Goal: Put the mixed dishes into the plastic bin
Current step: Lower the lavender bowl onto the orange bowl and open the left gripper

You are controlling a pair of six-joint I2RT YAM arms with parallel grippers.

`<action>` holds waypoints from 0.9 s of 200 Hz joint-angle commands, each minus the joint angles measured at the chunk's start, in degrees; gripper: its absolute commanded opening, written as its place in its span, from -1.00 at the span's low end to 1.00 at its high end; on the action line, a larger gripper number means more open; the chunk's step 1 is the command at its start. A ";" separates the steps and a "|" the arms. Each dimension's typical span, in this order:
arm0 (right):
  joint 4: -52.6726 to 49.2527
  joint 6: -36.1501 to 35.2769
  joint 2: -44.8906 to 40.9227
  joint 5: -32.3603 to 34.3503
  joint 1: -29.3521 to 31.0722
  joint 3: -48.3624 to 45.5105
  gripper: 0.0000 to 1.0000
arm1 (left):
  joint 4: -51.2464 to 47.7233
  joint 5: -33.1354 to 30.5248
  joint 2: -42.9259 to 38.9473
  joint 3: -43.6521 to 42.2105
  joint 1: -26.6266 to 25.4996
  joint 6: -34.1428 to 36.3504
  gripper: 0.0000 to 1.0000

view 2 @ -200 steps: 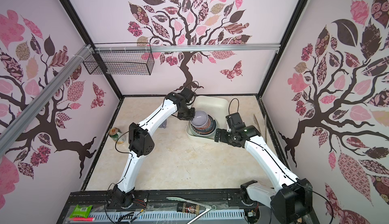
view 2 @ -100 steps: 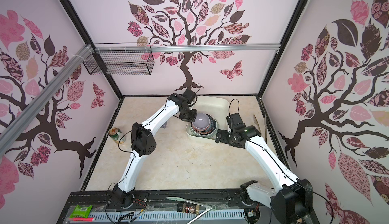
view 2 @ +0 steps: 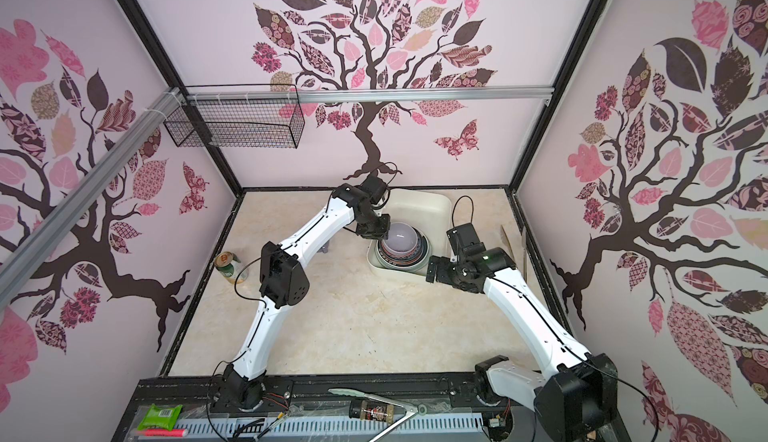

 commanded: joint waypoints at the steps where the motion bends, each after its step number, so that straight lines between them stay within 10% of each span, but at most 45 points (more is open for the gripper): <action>1: -1.90 0.78 -2.23 0.71 -0.24 0.81 0.99 | 0.33 1.54 1.72 2.54 -0.23 0.18 -0.56; 180: -1.19 1.80 -3.04 0.47 -0.24 -1.07 1.00 | 1.74 2.84 -1.64 -0.37 -0.04 0.44 -0.22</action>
